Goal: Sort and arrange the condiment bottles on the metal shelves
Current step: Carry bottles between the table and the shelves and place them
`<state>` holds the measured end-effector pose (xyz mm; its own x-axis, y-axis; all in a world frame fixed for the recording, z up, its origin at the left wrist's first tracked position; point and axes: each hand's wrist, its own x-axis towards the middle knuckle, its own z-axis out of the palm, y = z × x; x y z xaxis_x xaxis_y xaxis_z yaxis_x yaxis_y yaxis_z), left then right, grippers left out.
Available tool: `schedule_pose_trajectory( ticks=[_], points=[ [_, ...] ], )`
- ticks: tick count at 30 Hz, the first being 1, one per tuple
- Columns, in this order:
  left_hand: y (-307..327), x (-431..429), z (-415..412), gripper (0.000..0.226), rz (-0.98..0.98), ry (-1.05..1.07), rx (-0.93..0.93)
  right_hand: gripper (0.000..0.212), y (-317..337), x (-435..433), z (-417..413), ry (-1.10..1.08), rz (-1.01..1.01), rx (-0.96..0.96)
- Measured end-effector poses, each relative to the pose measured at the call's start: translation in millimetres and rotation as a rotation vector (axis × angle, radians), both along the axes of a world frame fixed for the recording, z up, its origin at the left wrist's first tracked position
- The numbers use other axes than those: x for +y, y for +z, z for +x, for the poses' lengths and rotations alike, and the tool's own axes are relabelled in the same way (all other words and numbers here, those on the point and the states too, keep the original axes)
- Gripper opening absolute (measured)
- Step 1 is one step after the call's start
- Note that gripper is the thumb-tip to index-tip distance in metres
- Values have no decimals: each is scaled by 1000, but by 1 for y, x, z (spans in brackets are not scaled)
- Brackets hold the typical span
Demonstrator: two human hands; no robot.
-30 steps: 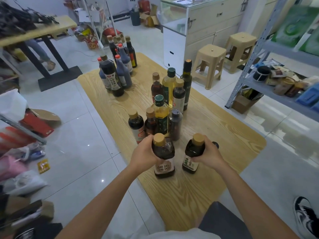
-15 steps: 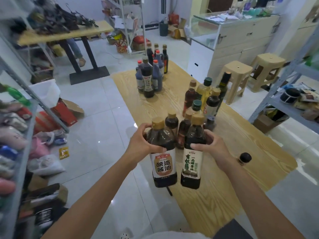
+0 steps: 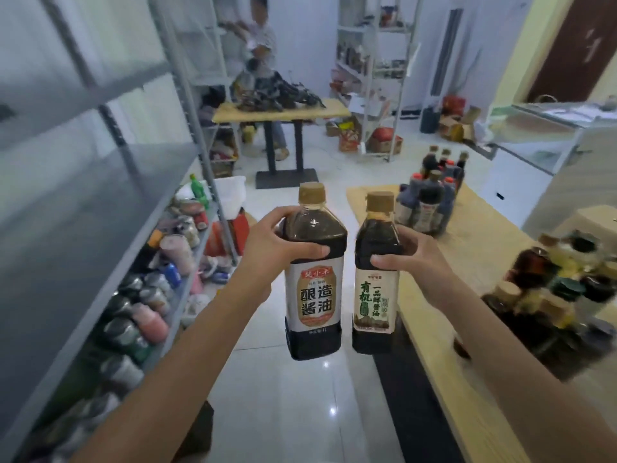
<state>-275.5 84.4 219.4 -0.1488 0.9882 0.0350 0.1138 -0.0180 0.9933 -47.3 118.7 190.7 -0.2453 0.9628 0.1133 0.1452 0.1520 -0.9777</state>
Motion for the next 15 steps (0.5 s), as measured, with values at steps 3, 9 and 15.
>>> schedule_pose_trajectory(
  ticks=[3,9,15],
  points=[
    [7,-2,-43,63,34,126,-35,57,14,22,-46,117,52,-18],
    [16,3,-107,65,90,333,-57,62,30,70,-125,306,110,2],
    [29,37,-147,63,146,530,22,61,48,139,-195,510,158,79]
  ],
)
